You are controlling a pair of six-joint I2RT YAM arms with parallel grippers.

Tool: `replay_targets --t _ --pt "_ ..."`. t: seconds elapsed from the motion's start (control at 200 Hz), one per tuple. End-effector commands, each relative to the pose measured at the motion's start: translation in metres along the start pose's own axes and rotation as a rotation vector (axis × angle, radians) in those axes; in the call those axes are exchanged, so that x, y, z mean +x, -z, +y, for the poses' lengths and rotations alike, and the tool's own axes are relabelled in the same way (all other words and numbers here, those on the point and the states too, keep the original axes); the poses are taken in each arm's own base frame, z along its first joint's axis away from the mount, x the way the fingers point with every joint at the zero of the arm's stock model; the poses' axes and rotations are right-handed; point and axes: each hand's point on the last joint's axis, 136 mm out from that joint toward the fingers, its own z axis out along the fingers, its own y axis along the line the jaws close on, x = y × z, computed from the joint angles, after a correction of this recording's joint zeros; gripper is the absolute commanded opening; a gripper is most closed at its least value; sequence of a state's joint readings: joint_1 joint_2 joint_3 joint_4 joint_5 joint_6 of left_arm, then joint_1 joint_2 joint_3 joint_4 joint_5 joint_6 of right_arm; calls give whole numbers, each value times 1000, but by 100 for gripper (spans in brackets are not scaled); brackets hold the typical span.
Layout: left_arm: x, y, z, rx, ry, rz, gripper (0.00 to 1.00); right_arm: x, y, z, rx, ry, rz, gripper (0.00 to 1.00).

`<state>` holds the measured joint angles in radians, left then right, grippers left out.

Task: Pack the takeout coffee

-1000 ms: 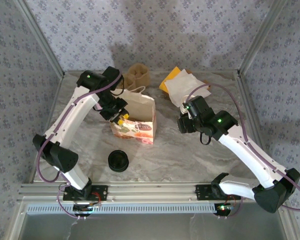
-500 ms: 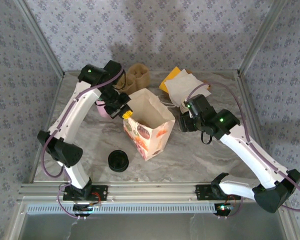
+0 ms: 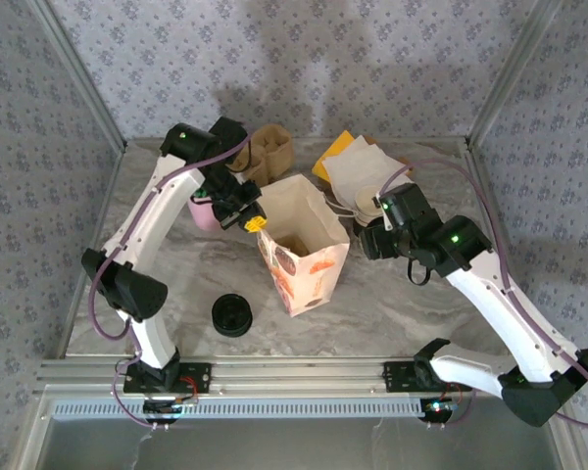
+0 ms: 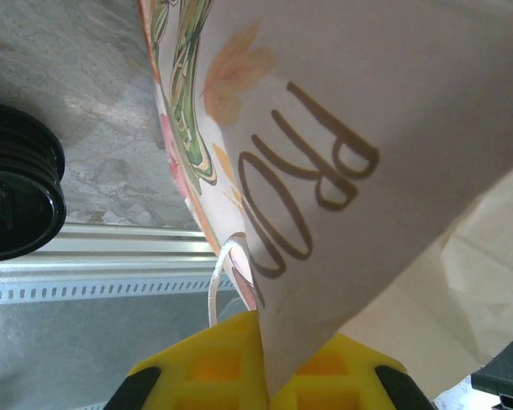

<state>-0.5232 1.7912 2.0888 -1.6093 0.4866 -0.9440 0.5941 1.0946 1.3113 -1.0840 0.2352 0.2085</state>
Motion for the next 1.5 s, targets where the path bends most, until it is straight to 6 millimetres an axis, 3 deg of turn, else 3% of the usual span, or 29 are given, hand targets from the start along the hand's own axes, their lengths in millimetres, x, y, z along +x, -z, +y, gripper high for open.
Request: replay_targets --t 0.0,0.58,0.929,1.254,1.494 --pt "6 2 -1 4 -47 53 5 4 11 -2 -22 1 13 73" --pt "1 3 -17 55 -109 43 18 16 28 -8 -65 -99 115 73" --pt "2 12 -21 64 -137 23 37 24 42 -12 -63 -157 201 73" --pt "1 24 -14 37 -195 -26 57 14 58 -14 -43 -177 260 73" --pt "-5 37 -8 -17 -297 -102 70 -7 65 -15 -41 -187 214 73"
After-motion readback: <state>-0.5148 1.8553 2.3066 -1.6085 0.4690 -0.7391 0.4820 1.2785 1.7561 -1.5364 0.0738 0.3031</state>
